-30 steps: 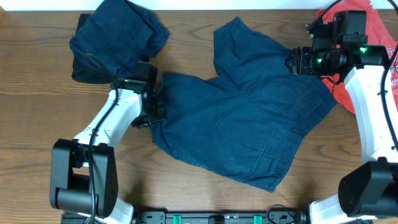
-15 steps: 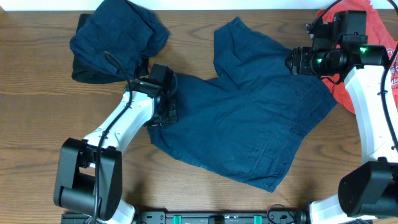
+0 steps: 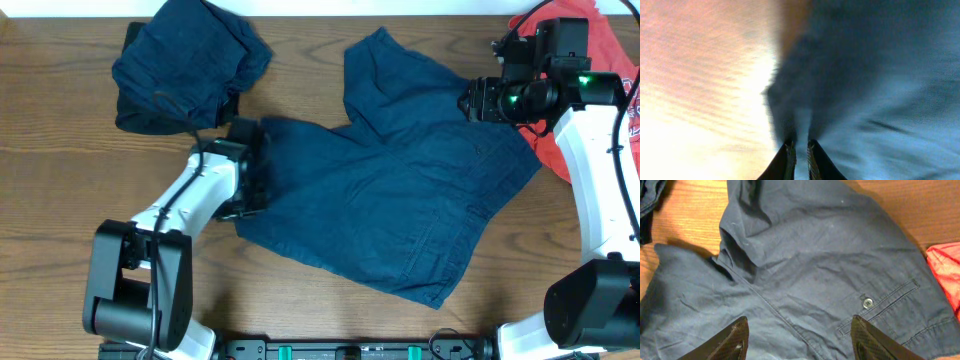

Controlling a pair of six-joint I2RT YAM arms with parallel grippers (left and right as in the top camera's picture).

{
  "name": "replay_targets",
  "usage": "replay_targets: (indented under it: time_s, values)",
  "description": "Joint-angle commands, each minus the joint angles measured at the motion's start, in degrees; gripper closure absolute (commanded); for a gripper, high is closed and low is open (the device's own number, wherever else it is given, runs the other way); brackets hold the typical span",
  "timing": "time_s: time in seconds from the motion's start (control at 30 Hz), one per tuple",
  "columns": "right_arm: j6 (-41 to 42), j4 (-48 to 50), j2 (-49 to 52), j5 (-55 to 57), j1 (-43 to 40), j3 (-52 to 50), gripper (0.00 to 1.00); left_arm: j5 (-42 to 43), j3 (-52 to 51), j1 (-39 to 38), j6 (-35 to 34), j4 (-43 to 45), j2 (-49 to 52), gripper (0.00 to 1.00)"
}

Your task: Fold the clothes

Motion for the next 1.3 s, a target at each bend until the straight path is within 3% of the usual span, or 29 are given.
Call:
replay_targets:
  time_s: [0.0, 0.37, 0.6, 0.87, 1.13, 1.2, 1.23, 1.27]
  values:
    - [-0.07, -0.74, -0.04, -0.2, 0.68, 0.74, 0.37, -3.67, -0.68, 3.54, 0.26, -0.13, 0.7, 0.87]
    - [1.29, -0.57, -0.04, -0.22, 2.27, -4.2, 0.37, -3.34, 7.13, 7.74, 0.33, -4.83, -2.58, 0.87]
    - [1.27, 21.51, 1.81, -0.2, 8.09, -14.6, 0.42, -3.34, 8.11, 7.76, 5.18, 1.75, -9.42, 0.87]
    - [0.26, 45.68, 14.51, -2.23, 17.29, -17.14, 0.43, -3.37, 8.11, 7.76, 7.19, 5.2, -9.81, 0.87]
    - [0.35, 51.65, 23.82, 0.04, 23.93, -17.05, 0.43, -3.37, 8.11, 7.76, 9.38, 5.11, -9.81, 0.87]
    - [0.33, 51.34, 24.24, 0.07, 24.52, -17.05, 0.5, -3.37, 8.11, 7.76, 9.57, 5.16, -9.81, 0.87]
    - [0.33, 50.84, 24.26, 0.09, 24.74, -17.05, 0.6, -3.37, 8.11, 7.76, 9.64, 5.16, -9.81, 0.87]
    - [0.35, 50.4, 24.26, 0.09, 24.94, -17.05, 0.79, -3.37, 8.11, 7.76, 9.79, 5.16, -9.81, 0.87]
